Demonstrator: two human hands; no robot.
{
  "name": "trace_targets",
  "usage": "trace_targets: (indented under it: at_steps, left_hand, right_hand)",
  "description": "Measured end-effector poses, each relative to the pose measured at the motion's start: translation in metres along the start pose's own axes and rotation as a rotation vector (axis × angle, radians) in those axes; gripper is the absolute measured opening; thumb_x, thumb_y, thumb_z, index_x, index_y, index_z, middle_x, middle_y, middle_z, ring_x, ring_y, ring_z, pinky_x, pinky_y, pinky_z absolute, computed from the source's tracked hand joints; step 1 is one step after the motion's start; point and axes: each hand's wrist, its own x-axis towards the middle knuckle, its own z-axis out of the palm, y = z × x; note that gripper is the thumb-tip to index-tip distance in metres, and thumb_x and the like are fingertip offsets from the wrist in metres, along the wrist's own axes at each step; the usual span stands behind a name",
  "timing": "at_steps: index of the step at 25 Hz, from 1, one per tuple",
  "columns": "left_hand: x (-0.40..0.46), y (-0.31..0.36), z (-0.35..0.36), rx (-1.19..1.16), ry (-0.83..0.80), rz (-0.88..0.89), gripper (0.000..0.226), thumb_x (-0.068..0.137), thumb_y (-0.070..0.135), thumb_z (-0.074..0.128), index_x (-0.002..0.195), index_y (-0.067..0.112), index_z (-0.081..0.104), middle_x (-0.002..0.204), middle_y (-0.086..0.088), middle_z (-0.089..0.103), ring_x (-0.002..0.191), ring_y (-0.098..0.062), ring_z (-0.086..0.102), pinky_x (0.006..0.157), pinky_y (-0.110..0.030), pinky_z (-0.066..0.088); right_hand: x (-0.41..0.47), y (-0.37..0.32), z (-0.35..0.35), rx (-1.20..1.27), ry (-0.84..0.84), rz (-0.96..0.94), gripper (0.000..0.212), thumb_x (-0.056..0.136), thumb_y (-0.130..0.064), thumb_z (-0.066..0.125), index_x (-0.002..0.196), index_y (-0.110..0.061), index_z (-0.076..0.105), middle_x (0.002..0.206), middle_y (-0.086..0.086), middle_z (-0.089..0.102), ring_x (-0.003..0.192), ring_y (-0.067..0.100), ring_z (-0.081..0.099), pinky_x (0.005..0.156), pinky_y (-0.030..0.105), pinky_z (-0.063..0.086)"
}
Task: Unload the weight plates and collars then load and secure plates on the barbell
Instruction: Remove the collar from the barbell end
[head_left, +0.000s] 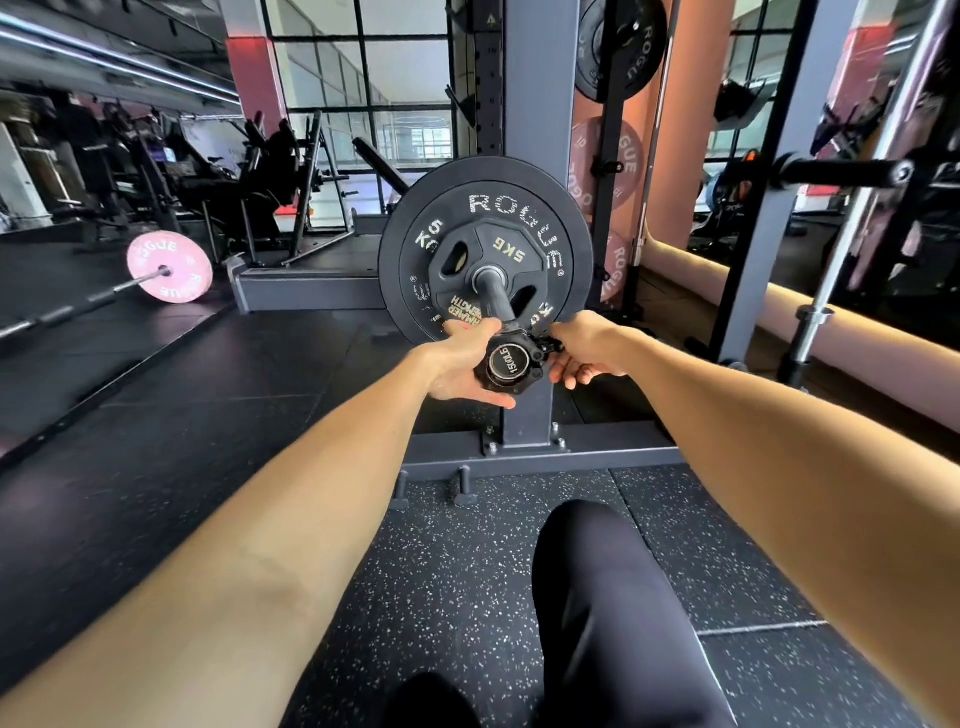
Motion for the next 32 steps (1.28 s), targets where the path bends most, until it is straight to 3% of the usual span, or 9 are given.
trace_targets:
  at_steps: [3, 5, 12, 14, 17, 22, 26, 30, 32]
  left_hand:
    - [-0.006, -0.004, -0.003, -0.008, -0.041, -0.064, 0.083, 0.089, 0.044, 0.056, 0.152, 0.031, 0.003, 0.162, -0.01, 0.011, 0.135, -0.045, 0.038, 0.075, -0.052, 0.059]
    - [-0.014, -0.005, -0.005, 0.022, -0.109, -0.129, 0.077, 0.092, 0.046, 0.055, 0.154, 0.022, 0.016, 0.16, -0.016, 0.024, 0.129, -0.046, 0.046, 0.077, -0.052, 0.059]
    - [-0.077, 0.01, -0.022, 0.221, -0.232, -0.148, 0.056, 0.103, 0.051, 0.036, 0.137, 0.008, 0.051, 0.124, -0.017, 0.061, 0.114, -0.035, 0.061, 0.081, -0.042, 0.06]
    - [-0.089, 0.02, -0.038, 0.19, -0.186, -0.117, 0.054, 0.101, 0.053, 0.04, 0.136, 0.013, 0.05, 0.121, -0.016, 0.061, 0.113, -0.036, 0.061, 0.082, -0.044, 0.06]
    - [-0.1, 0.034, -0.068, 0.172, -0.11, -0.055, 0.06, 0.098, 0.049, 0.051, 0.142, 0.01, 0.044, 0.139, -0.019, 0.054, 0.119, -0.037, 0.06, 0.094, -0.051, 0.055]
    - [-0.104, 0.064, -0.128, 0.162, 0.133, 0.149, 0.084, 0.085, 0.025, 0.075, 0.147, 0.028, 0.019, 0.158, -0.009, 0.014, 0.118, -0.031, 0.059, 0.098, -0.053, 0.052]
    - [-0.097, 0.085, -0.172, 0.244, 0.24, 0.213, 0.082, 0.081, 0.013, 0.079, 0.14, 0.029, 0.025, 0.142, -0.007, 0.043, 0.115, -0.025, 0.063, 0.097, -0.047, 0.054]
    - [-0.076, 0.106, -0.221, 0.306, 0.35, 0.252, 0.086, 0.08, 0.014, 0.081, 0.145, 0.025, 0.026, 0.139, -0.004, 0.053, 0.118, -0.02, 0.061, 0.092, -0.036, 0.056]
    - [-0.061, 0.114, -0.247, 0.385, 0.419, 0.265, 0.089, 0.077, 0.017, 0.084, 0.146, 0.023, 0.029, 0.142, -0.001, 0.051, 0.12, -0.017, 0.057, 0.094, -0.036, 0.055]
  right_hand:
    - [-0.018, 0.002, 0.001, -0.002, 0.006, 0.004, 0.046, 0.103, -0.03, 0.029, 0.075, -0.003, 0.053, 0.06, 0.012, 0.061, 0.036, 0.018, 0.051, 0.035, 0.02, 0.032]
    - [-0.026, 0.004, 0.001, 0.014, 0.008, 0.017, 0.046, 0.102, -0.03, 0.029, 0.077, -0.002, 0.055, 0.054, 0.011, 0.063, 0.035, 0.019, 0.052, 0.035, 0.019, 0.033]
    - [-0.04, -0.012, 0.015, 0.043, -0.074, -0.005, 0.046, 0.1, -0.028, 0.03, 0.075, -0.001, 0.059, 0.05, 0.009, 0.064, 0.034, 0.019, 0.054, 0.036, 0.018, 0.037]
    - [-0.038, -0.03, 0.02, 0.04, -0.102, -0.054, 0.044, 0.1, -0.027, 0.031, 0.079, -0.001, 0.06, 0.057, 0.01, 0.064, 0.037, 0.018, 0.055, 0.04, 0.02, 0.038]
    - [-0.035, -0.065, 0.026, 0.042, -0.181, -0.136, 0.044, 0.103, -0.027, 0.029, 0.081, -0.002, 0.058, 0.065, 0.011, 0.06, 0.039, 0.017, 0.054, 0.044, 0.025, 0.04]
    - [0.001, -0.122, 0.041, 0.042, -0.237, -0.262, 0.043, 0.107, -0.031, 0.03, 0.09, 0.0, 0.055, 0.071, 0.012, 0.06, 0.049, 0.021, 0.055, 0.043, 0.025, 0.042]
    - [0.044, -0.164, 0.055, 0.106, -0.224, -0.348, 0.029, 0.106, -0.029, 0.036, 0.116, -0.003, 0.045, 0.08, 0.018, 0.067, 0.04, 0.018, 0.059, 0.037, 0.022, 0.041]
    - [0.092, -0.207, 0.072, 0.113, -0.189, -0.401, 0.024, 0.105, -0.028, 0.038, 0.127, -0.018, 0.04, 0.098, 0.022, 0.068, 0.044, 0.021, 0.059, 0.034, 0.019, 0.038]
    - [0.118, -0.227, 0.082, 0.074, -0.146, -0.44, 0.033, 0.104, -0.028, 0.043, 0.133, -0.015, 0.045, 0.079, 0.013, 0.066, 0.04, 0.019, 0.056, 0.033, 0.02, 0.04]
